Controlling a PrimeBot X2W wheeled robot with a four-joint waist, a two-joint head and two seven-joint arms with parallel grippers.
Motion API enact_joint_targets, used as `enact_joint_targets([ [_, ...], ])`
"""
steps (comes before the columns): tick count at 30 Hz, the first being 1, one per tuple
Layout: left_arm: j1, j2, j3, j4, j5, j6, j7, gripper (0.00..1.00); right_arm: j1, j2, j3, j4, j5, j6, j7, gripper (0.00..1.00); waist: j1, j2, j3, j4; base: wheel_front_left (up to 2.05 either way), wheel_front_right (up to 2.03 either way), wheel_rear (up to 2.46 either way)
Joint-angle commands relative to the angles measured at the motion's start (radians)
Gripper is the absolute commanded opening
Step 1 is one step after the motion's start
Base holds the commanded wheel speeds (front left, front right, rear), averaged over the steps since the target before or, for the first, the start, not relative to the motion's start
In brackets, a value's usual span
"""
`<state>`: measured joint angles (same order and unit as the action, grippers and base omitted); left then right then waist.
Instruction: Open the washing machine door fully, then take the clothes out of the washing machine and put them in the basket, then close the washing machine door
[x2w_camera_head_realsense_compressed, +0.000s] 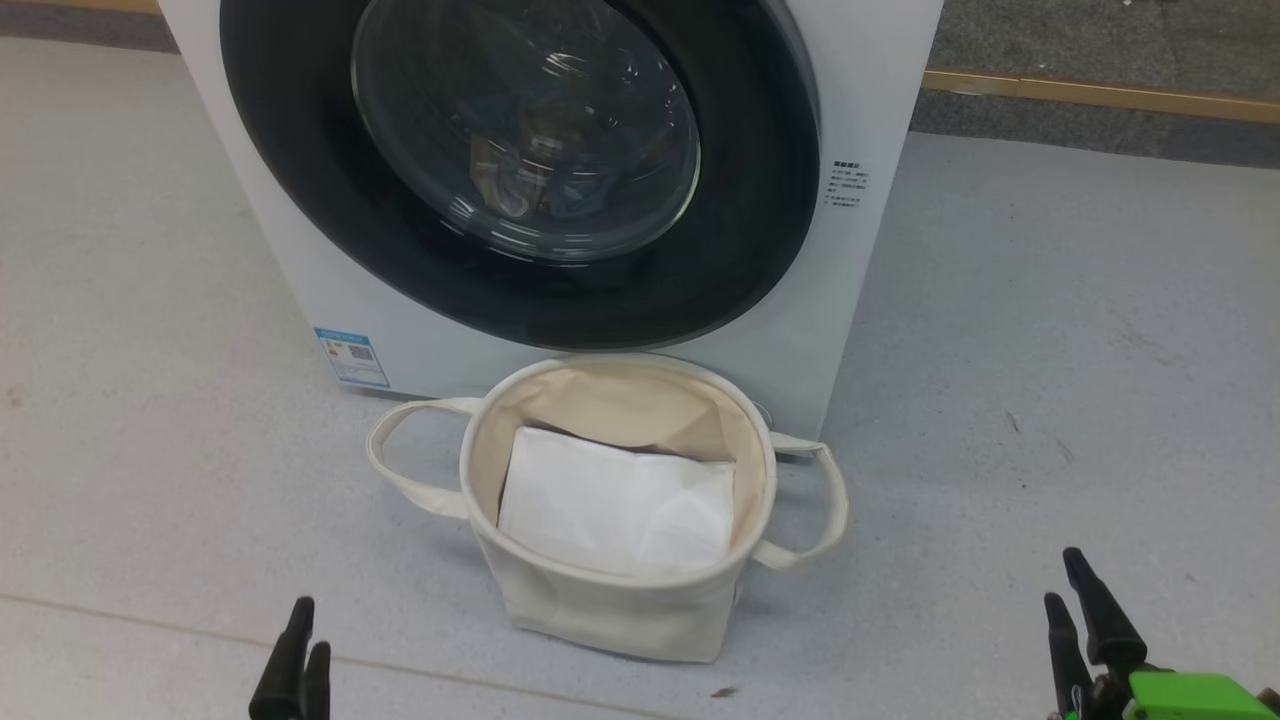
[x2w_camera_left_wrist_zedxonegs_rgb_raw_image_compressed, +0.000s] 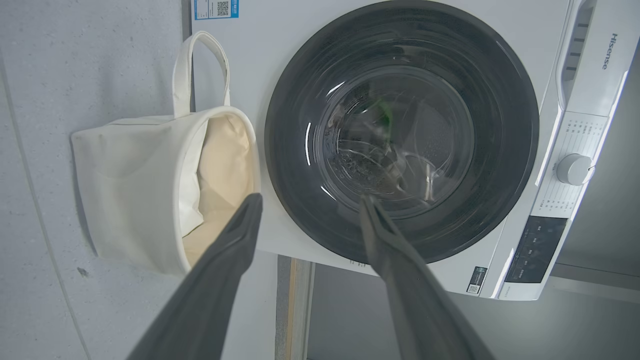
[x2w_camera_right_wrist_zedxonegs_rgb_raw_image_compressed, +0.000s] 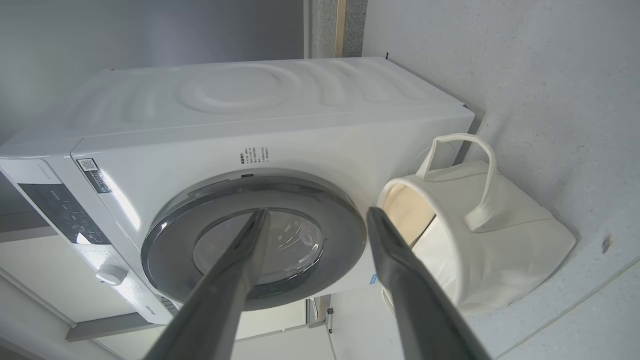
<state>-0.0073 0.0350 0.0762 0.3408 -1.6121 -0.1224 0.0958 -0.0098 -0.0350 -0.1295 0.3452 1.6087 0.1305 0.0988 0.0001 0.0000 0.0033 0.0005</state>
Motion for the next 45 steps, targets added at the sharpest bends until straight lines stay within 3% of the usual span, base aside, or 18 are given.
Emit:
enact_joint_targets([
  [1, -0.042, 0.006, 0.002, -0.037, 0.007, -0.001, -0.007, 1.00, -0.040, -0.004, 0.004, -0.039, -0.011, 0.000, -0.010, 1.00, 0.0016, 0.0000, -0.001, 0.000, 0.00, 0.00, 0.00],
  [12, -0.046, 0.007, 0.033, -0.082, 0.073, 0.007, -0.042, 1.00, -0.056, -0.005, 0.008, -0.071, -0.067, 0.000, -0.045, 1.00, 0.0000, 0.0000, 0.002, 0.003, 0.00, 0.00, 0.00],
  [26, -0.058, 0.008, 0.041, -0.198, 0.251, 0.045, -0.080, 1.00, -0.106, -0.006, 0.013, -0.124, -0.230, 0.000, -0.083, 1.00, 0.0000, 0.0000, 0.006, 0.003, 0.00, 0.00, 0.00],
  [45, -0.073, 0.037, -0.044, -0.323, 0.683, 0.053, -0.136, 1.00, -0.174, -0.059, 0.108, -0.211, -0.561, 0.000, -0.119, 1.00, 0.0000, 0.0000, 0.008, 0.007, 0.00, 0.00, 0.00],
])
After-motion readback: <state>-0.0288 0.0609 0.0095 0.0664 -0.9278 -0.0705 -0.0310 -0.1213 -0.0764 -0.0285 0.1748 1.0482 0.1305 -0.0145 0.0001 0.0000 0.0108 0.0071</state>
